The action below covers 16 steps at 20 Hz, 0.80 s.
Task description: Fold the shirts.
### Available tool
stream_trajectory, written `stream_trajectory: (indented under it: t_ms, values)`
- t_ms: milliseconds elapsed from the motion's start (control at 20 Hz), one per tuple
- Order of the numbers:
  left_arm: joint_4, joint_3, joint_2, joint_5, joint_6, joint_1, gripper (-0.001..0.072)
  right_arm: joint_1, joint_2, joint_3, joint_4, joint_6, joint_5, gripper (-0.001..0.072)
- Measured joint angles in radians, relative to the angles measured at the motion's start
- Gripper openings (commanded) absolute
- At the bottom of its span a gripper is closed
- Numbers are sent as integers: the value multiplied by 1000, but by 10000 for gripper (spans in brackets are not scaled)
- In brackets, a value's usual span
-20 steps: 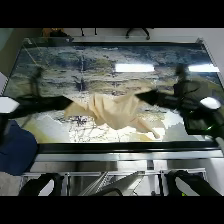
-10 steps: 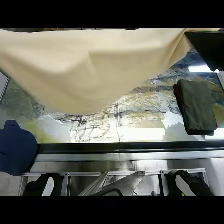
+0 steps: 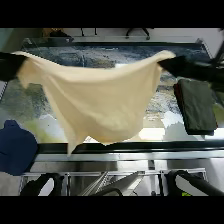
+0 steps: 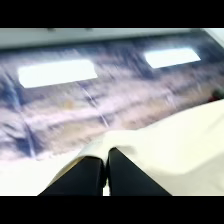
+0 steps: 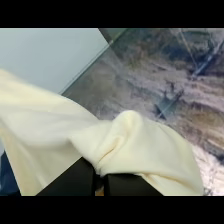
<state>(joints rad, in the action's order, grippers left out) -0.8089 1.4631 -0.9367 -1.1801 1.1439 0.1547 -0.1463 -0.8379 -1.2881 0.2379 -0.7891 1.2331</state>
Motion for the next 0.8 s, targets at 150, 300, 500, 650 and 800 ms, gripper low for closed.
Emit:
stream_trajectory:
  t_ms: [150,300,500,650,800]
  values:
    - [7,-100,-188,135,-27,-81,16,39,-177,71,5,64,-113,80]
    - [13,-138,-364,197,-36,-107,688,52,-339,97,3,98,-188,301]
    - [14,-92,-500,122,-27,-69,692,27,-415,108,21,114,-208,541]
    - [15,-48,-525,-18,24,8,691,-35,-392,111,98,74,-202,542]
    - [11,-124,-475,-129,72,80,691,-79,-381,114,225,-3,-170,653]
